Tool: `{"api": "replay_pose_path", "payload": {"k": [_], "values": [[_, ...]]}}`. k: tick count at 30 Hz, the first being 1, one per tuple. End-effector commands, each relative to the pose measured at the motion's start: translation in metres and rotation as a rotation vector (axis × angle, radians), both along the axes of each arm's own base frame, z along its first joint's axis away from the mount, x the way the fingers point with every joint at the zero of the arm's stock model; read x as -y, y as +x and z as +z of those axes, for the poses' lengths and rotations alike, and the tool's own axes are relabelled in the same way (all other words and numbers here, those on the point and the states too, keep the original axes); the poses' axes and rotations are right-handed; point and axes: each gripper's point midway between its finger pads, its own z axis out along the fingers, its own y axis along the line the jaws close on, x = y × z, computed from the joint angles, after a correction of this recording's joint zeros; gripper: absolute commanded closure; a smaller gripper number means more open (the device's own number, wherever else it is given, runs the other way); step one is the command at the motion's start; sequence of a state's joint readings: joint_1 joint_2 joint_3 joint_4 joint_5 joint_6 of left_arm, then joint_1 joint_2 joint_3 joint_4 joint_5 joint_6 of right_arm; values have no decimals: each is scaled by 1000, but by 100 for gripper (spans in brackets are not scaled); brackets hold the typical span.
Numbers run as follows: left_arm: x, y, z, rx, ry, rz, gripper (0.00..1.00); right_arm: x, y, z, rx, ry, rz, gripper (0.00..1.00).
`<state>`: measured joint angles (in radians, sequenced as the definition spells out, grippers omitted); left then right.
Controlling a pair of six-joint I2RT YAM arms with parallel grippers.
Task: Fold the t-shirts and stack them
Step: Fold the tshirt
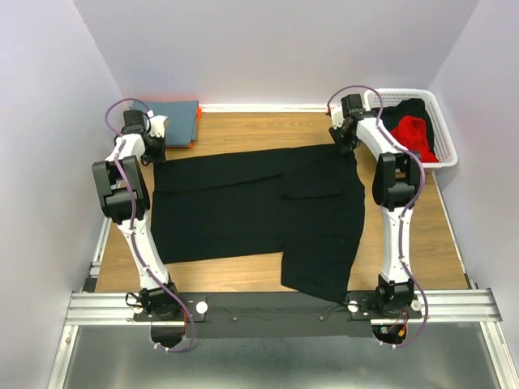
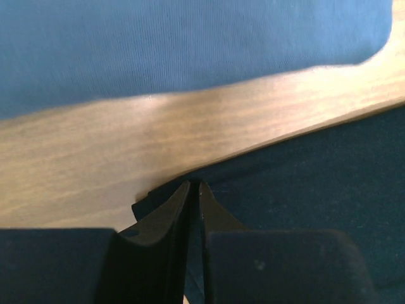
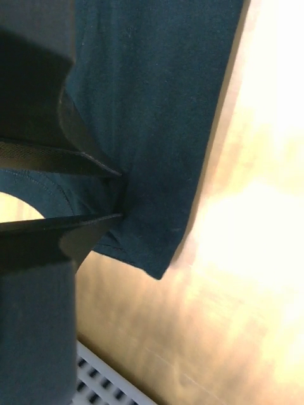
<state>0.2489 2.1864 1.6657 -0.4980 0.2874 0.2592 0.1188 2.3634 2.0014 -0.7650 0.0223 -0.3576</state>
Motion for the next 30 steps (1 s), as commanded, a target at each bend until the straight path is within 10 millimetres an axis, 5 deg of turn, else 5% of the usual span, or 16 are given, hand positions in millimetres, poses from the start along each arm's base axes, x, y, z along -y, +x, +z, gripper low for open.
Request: {"api": "replay_pose_path", "payload": {"k": [1, 8, 11, 16, 18, 20, 23, 30], "values": [[-2, -5, -23, -86, 6, -2, 80, 7, 26, -26, 18, -53, -33, 62], [5, 22, 16, 13, -1, -59, 70, -7, 44, -11, 73, 3, -26, 50], [15, 25, 54, 93, -9, -122, 61, -23, 41, 34, 129, 97, 10, 43], [37, 6, 132, 255, -15, -261, 48, -46, 7, 114, 196, 228, 110, 34], [47, -15, 151, 292, 0, -347, 47, -54, -17, 120, 161, 263, 181, 32], [54, -30, 155, 301, 8, -397, 47, -56, -34, 136, 167, 271, 235, 34], [68, -63, 146, 250, -10, -501, 48, -60, -59, 126, 83, 279, 262, 41], [81, -163, 104, 98, 32, -693, 49, -70, -166, 98, -235, 369, 399, 48]]}}
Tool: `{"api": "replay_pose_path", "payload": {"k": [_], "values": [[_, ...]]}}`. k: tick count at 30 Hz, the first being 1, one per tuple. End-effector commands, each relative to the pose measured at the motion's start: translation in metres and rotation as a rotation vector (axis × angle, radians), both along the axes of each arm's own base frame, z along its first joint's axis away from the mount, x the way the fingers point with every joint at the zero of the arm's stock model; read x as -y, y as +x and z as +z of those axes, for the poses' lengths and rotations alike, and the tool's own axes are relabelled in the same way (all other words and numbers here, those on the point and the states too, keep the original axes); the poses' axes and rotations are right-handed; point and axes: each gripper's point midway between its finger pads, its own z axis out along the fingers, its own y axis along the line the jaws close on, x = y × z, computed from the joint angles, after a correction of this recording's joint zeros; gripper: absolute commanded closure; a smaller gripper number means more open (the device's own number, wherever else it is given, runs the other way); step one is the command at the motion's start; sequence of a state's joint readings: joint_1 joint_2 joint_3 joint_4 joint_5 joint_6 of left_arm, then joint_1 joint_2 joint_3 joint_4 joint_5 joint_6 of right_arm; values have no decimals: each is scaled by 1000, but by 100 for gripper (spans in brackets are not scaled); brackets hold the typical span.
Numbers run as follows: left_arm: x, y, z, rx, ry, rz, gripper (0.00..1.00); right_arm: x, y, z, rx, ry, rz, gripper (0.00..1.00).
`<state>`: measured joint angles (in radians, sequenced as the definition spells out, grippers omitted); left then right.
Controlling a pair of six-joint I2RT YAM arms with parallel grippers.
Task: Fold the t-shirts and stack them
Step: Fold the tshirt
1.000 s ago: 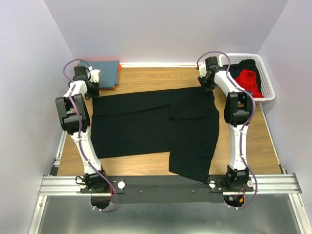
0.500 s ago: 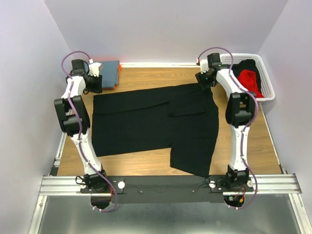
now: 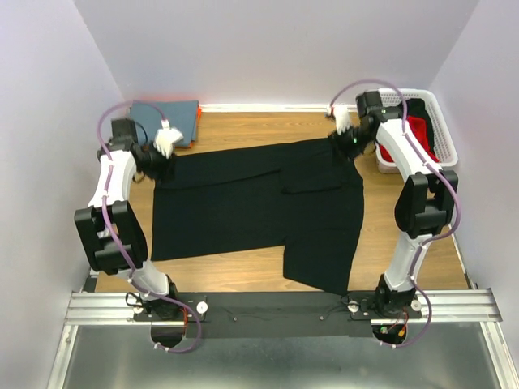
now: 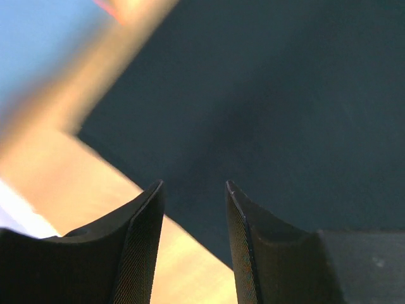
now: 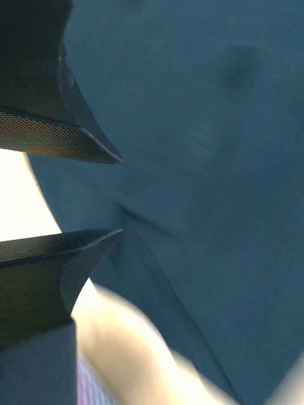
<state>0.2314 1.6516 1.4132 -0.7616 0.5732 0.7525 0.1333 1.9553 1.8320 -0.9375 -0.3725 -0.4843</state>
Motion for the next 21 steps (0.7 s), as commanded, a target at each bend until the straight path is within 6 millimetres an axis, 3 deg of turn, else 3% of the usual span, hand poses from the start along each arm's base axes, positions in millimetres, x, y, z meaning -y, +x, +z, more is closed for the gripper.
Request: {"api": "replay_pose_path", "payload": {"k": [1, 2, 3, 4, 5, 6, 12, 17, 20, 21], "values": [[12, -72, -34, -125, 64, -173, 49, -7, -97, -26, -251, 6, 171, 48], [12, -82, -38, -136, 76, -190, 49, -4, -108, -29, -257, -11, 188, 48], [14, -101, -45, -169, 81, -205, 49, 3, -130, -46, -309, -52, 203, 48], [12, -110, -50, -173, 114, -236, 49, 6, -140, -38, -277, -71, 217, 48], [12, -118, -53, -184, 126, -252, 49, 10, -148, -41, -274, -93, 240, 48], [14, -135, -60, -208, 135, -268, 49, 13, -169, -54, -317, -121, 257, 48], [3, -187, -86, -289, 251, -324, 50, 14, -213, -69, -305, -222, 340, 48], [-4, -209, -91, -331, 306, -344, 50, 9, -249, -88, -364, -254, 395, 49], [-11, -213, -96, -335, 351, -325, 50, 7, -253, -96, -342, -287, 396, 48], [-13, -208, -97, -316, 363, -305, 50, 6, -246, -98, -315, -298, 381, 48]]}}
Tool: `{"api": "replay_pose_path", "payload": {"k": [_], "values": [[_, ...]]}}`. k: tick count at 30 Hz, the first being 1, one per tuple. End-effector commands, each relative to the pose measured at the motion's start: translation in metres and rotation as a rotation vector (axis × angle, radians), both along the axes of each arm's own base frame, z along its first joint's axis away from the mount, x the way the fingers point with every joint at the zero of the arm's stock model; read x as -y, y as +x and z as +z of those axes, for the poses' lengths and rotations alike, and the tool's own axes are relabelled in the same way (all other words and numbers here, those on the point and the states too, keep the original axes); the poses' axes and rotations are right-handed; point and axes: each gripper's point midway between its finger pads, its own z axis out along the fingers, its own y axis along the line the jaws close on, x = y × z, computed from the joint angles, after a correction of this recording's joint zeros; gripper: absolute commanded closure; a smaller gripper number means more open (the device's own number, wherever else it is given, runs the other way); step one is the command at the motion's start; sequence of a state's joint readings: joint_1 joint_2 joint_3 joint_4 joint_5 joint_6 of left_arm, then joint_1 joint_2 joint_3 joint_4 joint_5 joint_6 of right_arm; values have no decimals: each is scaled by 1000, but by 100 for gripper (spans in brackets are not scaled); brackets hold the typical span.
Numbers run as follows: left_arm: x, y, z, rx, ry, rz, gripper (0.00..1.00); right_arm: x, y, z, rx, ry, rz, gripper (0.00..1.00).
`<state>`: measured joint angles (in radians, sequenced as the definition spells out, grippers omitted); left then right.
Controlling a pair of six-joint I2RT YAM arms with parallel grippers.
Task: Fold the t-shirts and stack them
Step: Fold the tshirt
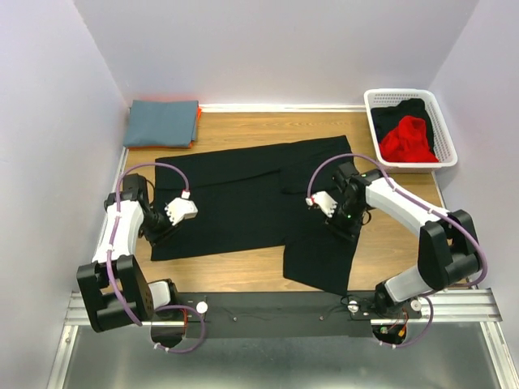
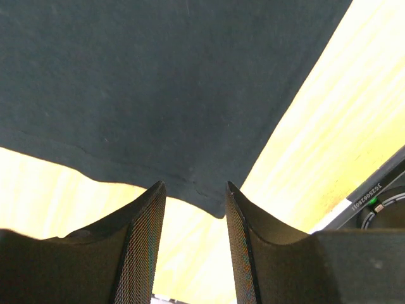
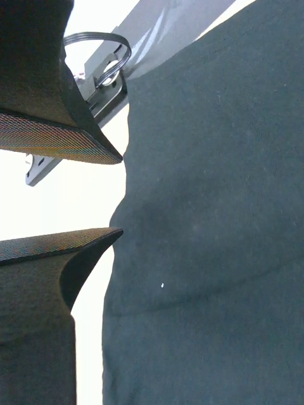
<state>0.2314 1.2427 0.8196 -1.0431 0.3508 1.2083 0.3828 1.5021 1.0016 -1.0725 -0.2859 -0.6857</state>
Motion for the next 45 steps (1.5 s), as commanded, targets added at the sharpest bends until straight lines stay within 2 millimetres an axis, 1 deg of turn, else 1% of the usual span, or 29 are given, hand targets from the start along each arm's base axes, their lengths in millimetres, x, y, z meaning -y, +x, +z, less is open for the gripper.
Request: {"api": "replay_pose_path", "payload": {"k": [1, 3, 4, 5, 6, 7, 8, 9, 10, 11, 12, 13, 14, 15, 16, 17, 18, 19, 21, 22, 23, 24, 25, 26, 27, 30, 31, 36, 45], "values": [[-14, 0, 1, 33, 88, -9, 50, 0, 21, -3, 120, -42, -24, 48], [-11, 8, 4, 46, 67, 4, 50, -6, 40, 3, 170, -34, -62, 50], [-9, 13, 6, 57, 47, 17, 50, -12, 61, 10, 209, -32, -87, 51], [-7, 21, 10, 73, 30, 33, 50, -17, 73, 14, 223, -22, -106, 52], [-3, 38, 19, 99, 2, 63, 50, -28, 101, 35, 268, 39, -153, 52], [10, 47, 25, 108, -69, 75, 48, -23, 118, 31, 239, 52, -233, 52], [21, 58, 31, 127, -98, 39, 48, -33, 133, 38, 246, 83, -246, 52], [42, 81, 43, 152, -147, 47, 48, -25, 149, 44, 247, 102, -304, 52], [65, 94, 53, 174, -218, 25, 47, -31, 176, 69, 297, 164, -326, 52], [82, 106, 63, 192, -264, 25, 47, -23, 192, 58, 262, 161, -388, 51], [115, 130, 79, 223, -331, 8, 45, -23, 198, 60, 238, 176, -409, 51], [138, 139, 90, 224, -409, -12, 44, -23, 207, 61, 225, 187, -427, 50], [156, 148, 98, 225, -456, -26, 44, -25, 223, 72, 247, 215, -448, 48], [179, 175, 110, 260, -505, -52, 44, -20, 231, 60, 212, 212, -478, 48], [209, 175, 117, 208, -584, -52, 44, -18, 236, 58, 202, 220, -494, 48], [226, 180, 121, 194, -620, -69, 43, -17, 241, 56, 189, 227, -511, 47], [245, 200, 122, 194, -655, -78, 43, -11, 251, 58, 192, 237, -534, 46], [271, 196, 122, 144, -692, -87, 43, -12, 253, 47, 152, 247, -545, 46], [296, 203, 118, 109, -721, -90, 43, -9, 260, 40, 128, 258, -573, 44], [311, 213, 112, 100, -739, -97, 43, -11, 263, 36, 112, 273, -577, 43], [321, 214, 109, 70, -754, -85, 43, -10, 265, 33, 103, 275, -584, 43], [337, 215, 100, 50, -758, -106, 42, -10, 268, 32, 100, 280, -596, 42], [351, 214, 93, 30, -761, -116, 40, -11, 267, 24, 74, 288, -603, 42], [351, 214, 93, 32, -759, -114, 40, -12, 267, 22, 63, 293, -603, 42], [361, 212, 82, 8, -753, -118, 40, -13, 266, 17, 50, 295, -607, 42], [371, 211, 67, -16, -735, -109, 39, -17, 261, 3, -1, 301, -608, 42], [376, 210, 58, -30, -725, -106, 39, -18, 260, 1, -11, 307, -606, 42], [382, 205, 33, -77, -703, -85, 39, -22, 255, -10, -57, 320, -613, 42], [396, 191, 2, -128, -666, -93, 39, -21, 243, -24, -99, 303, -623, 43]]}}
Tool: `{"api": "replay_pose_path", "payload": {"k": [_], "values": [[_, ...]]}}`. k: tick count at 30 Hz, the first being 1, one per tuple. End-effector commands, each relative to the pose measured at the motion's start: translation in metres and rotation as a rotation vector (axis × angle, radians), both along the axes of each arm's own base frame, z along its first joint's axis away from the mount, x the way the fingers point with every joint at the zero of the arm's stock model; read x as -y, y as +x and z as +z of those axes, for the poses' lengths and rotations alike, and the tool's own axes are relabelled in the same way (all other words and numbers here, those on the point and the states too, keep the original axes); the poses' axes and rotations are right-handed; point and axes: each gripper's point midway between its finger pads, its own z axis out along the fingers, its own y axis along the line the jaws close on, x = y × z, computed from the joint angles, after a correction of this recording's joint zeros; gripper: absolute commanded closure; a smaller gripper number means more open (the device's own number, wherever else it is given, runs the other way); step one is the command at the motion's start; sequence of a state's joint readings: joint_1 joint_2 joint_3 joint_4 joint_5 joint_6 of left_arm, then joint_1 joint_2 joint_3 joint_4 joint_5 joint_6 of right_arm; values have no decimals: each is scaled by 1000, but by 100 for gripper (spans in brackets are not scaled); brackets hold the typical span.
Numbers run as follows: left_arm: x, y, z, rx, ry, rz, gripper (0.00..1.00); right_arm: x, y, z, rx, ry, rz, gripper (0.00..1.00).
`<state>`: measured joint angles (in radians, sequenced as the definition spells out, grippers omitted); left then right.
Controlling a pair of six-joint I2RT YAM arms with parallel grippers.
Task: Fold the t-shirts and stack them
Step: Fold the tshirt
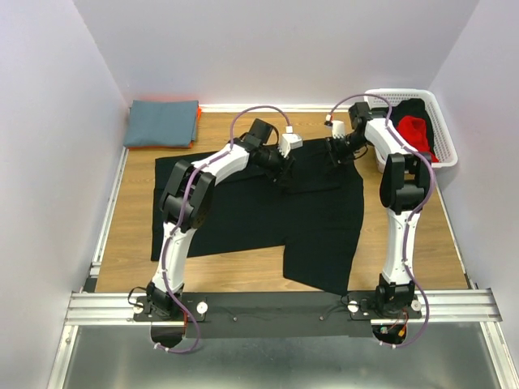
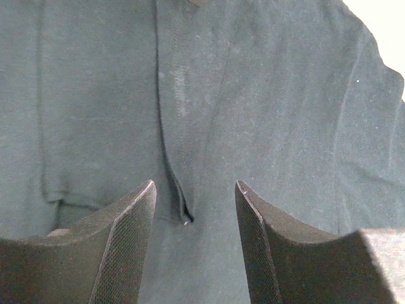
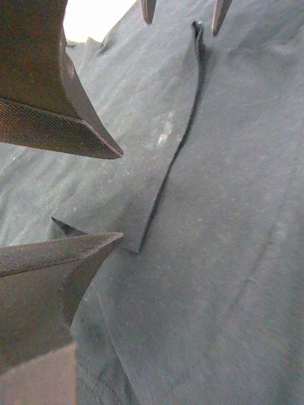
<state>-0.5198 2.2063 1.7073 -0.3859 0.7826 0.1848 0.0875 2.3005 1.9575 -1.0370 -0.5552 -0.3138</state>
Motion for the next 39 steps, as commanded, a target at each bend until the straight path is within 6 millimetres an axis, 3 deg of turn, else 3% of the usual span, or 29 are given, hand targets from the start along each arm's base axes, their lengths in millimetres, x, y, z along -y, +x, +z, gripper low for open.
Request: {"api": "replay_pose_path", "payload": {"k": [1, 6, 12, 21, 29, 39], "values": [[16, -7, -11, -13, -2, -25, 39, -2, -12, -12, -60, 20, -3, 43], [21, -26, -24, -45, 20, -68, 42, 0, -21, -8, -61, 13, 10, 43], [21, -50, -27, -35, 36, -118, 59, 3, -20, 16, 1, 3, 11, 43], [13, -50, -37, 13, 96, -109, 63, 2, -6, 18, 15, 11, -15, 42], [8, -48, -41, 48, 126, -113, 75, -1, 12, 35, 75, 32, -36, 42], [7, -45, -41, 56, 129, -113, 76, 5, 5, -1, -4, -9, -44, 40]]}}
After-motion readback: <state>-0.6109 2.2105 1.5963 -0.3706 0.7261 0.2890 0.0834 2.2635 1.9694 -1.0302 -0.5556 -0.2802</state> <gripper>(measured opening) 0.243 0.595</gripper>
